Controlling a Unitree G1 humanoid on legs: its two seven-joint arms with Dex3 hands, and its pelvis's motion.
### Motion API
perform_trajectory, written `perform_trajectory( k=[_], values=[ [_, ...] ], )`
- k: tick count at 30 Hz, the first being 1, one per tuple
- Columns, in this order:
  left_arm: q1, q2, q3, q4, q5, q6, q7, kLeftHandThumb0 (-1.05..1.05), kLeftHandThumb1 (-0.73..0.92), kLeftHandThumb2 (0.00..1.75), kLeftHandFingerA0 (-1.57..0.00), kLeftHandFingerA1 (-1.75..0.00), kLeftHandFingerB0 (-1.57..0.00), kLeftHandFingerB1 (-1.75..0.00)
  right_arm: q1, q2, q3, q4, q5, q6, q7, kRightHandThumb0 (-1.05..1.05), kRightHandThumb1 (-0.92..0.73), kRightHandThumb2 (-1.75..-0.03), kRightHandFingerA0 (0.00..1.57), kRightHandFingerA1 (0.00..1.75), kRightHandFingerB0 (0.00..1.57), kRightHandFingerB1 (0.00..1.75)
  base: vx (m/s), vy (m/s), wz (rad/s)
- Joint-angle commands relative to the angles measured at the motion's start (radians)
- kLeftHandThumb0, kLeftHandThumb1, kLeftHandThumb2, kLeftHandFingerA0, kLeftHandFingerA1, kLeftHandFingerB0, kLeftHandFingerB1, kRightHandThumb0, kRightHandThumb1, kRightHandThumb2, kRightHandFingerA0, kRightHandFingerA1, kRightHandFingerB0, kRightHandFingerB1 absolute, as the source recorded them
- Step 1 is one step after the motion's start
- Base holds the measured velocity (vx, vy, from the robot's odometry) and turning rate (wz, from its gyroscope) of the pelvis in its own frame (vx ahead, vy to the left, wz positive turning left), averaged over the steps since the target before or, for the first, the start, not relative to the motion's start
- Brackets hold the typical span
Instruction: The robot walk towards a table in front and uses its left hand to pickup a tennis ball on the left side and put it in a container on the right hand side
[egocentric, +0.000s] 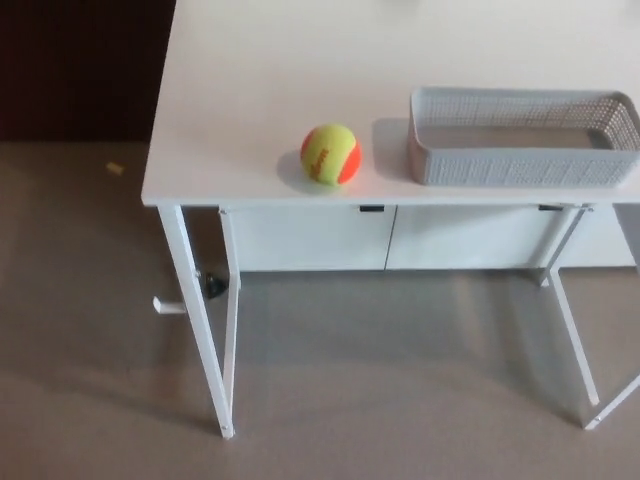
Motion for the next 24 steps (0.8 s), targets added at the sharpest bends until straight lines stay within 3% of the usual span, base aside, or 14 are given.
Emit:
perform_trajectory(
  k=[1,15,16,20,21,22,23,24],
  values=[
    [0.023,0.000,0.004,-0.028,-0.007,-0.021,-0.012,-0.49,0.46,0.76,-0.59,-0.58,-0.34,-0.48,-0.003,-0.013,-0.003,0.008,0.003,-0.004,0.005,-0.56,-0.47,-0.84,0.70,0.60,0.49,0.53,0.15,0.094,0.06],
    [0.011,0.006,0.004,-0.008,-0.006,-0.032,-0.013,-0.50,0.46,0.76,-0.58,-0.57,-0.33,-0.47,-0.018,-0.013,0.003,0.016,-0.003,-0.003,0.008,-0.55,-0.47,-0.83,0.69,0.59,0.53,0.54,0.16,-0.025,0.07],
    [0.010,0.005,0.005,-0.007,-0.006,-0.031,-0.013,-0.43,0.55,0.56,-0.64,-0.46,-0.39,-0.37,-0.018,-0.012,0.003,0.012,-0.002,-0.001,0.010,-0.55,-0.46,-0.82,0.69,0.59,0.52,0.54,0.10,-0.079,-0.10],
    [0.008,0.005,0.006,-0.018,-0.007,-0.016,-0.010,-0.43,0.55,0.56,-0.63,-0.46,-0.40,-0.37,-0.026,-0.012,0.006,0.017,-0.003,0.000,0.013,-0.55,-0.46,-0.82,0.70,0.59,0.54,0.54,0.09,-0.010,-0.05],
    [0.008,0.005,0.005,-0.024,-0.007,-0.012,-0.011,-0.49,0.46,0.76,-0.55,-0.56,-0.33,-0.47,-0.028,-0.012,0.006,0.018,-0.003,0.002,0.012,-0.52,-0.57,-0.57,0.79,0.44,0.61,0.41,0.12,0.048,-0.09],
    [0.008,0.005,0.005,-0.026,-0.007,-0.011,-0.011,-0.49,0.46,0.76,-0.55,-0.56,-0.33,-0.47,-0.029,-0.012,0.006,0.018,-0.003,0.003,0.012,-0.52,-0.57,-0.57,0.79,0.44,0.61,0.41,0.12,0.100,-0.19],
    [0.008,0.008,0.003,-0.025,-0.002,-0.012,-0.009,-0.43,0.56,0.56,-0.64,-0.46,-0.39,-0.37,-0.030,-0.015,0.012,0.020,-0.011,0.002,0.007,-0.52,-0.57,-0.58,0.80,0.44,0.62,0.41,0.13,0.131,-0.12],
    [0.005,0.009,0.001,-0.019,0.003,-0.017,-0.004,-0.49,0.46,0.76,-0.58,-0.57,-0.33,-0.47,-0.031,-0.017,0.015,0.021,-0.013,0.000,0.007,-0.51,-0.57,-0.58,0.80,0.45,0.62,0.41,0.16,0.199,-0.13]
  ],
)
